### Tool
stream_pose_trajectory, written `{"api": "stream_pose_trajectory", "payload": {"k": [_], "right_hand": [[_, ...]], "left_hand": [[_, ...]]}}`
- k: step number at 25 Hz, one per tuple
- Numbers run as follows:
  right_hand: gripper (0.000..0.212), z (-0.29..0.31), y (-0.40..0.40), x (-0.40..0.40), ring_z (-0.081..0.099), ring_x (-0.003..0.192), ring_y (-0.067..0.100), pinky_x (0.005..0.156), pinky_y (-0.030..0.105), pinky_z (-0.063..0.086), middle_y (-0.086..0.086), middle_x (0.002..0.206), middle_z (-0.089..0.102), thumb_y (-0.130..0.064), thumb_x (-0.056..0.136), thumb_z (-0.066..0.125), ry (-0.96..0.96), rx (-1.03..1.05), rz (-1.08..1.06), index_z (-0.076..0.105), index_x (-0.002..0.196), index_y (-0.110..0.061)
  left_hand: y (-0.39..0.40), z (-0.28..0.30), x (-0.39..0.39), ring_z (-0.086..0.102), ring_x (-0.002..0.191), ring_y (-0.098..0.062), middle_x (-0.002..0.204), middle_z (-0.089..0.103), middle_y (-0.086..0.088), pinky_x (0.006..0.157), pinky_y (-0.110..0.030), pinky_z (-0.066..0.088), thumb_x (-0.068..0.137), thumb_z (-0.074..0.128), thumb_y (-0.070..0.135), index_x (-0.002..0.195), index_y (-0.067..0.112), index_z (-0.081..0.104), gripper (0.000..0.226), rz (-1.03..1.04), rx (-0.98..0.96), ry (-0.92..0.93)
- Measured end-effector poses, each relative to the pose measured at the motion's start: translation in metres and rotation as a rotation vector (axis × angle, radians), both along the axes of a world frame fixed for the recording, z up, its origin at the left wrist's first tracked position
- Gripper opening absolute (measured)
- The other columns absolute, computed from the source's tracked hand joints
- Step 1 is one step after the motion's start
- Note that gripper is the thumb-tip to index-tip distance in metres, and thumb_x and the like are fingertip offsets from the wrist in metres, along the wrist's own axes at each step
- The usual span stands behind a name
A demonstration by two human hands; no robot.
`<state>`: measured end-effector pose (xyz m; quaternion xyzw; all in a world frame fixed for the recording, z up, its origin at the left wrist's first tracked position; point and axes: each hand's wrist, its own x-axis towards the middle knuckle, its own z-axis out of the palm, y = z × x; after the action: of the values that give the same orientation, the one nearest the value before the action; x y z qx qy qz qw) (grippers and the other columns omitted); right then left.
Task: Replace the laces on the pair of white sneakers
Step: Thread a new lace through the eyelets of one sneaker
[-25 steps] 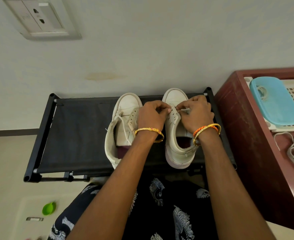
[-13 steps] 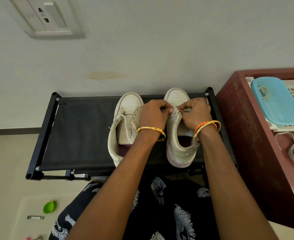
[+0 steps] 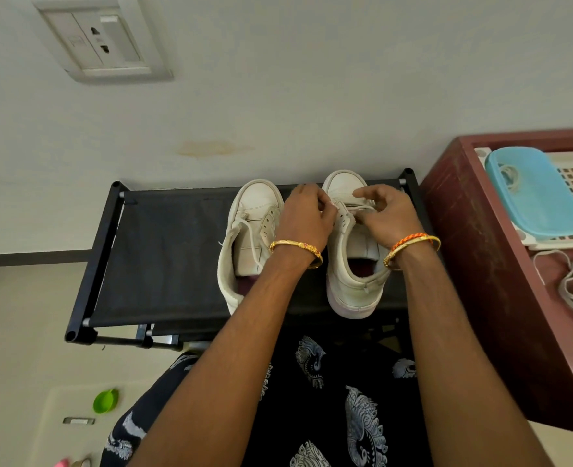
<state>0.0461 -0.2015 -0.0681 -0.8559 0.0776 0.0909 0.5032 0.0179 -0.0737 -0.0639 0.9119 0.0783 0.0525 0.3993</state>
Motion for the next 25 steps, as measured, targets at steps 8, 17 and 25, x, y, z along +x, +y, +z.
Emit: {"api": "stream_pose_trajectory", "payload": {"k": [8,17,25], "right_hand": [[0.043,0.007,-0.019,-0.017,0.047,0.117,0.029,0.099,0.045,0.044,0.011,0.121,0.051,-0.013,0.07,0.078,-0.065,-0.157,-0.045,0.059,0.109,-0.02],[0.019,0.014,-0.015,-0.03,0.048,0.067,0.008,0.054,0.013,0.035,0.002,0.083,0.055,-0.006,0.079,0.067,-0.07,-0.128,-0.086,0.062,0.097,-0.009],[0.016,0.01,-0.021,-0.024,0.05,0.067,0.008,0.055,0.016,0.038,0.0,0.079,0.055,-0.012,0.08,0.069,-0.019,-0.066,-0.061,0.059,0.093,-0.013]], "left_hand": [[0.045,0.031,-0.018,0.05,0.079,-0.012,0.099,0.057,-0.005,0.069,-0.023,0.041,0.091,0.055,0.018,0.096,0.009,0.059,0.011,0.391,0.055,-0.086],[0.025,0.029,-0.023,0.039,0.12,-0.027,0.128,0.047,-0.01,0.094,-0.04,0.039,0.093,0.052,0.025,0.131,0.021,0.051,0.038,0.214,0.394,-0.023],[-0.014,0.011,0.002,0.038,0.117,-0.022,0.12,0.052,-0.001,0.093,-0.04,0.025,0.093,0.051,0.021,0.106,0.023,0.068,0.022,-0.034,0.513,0.035]]}}
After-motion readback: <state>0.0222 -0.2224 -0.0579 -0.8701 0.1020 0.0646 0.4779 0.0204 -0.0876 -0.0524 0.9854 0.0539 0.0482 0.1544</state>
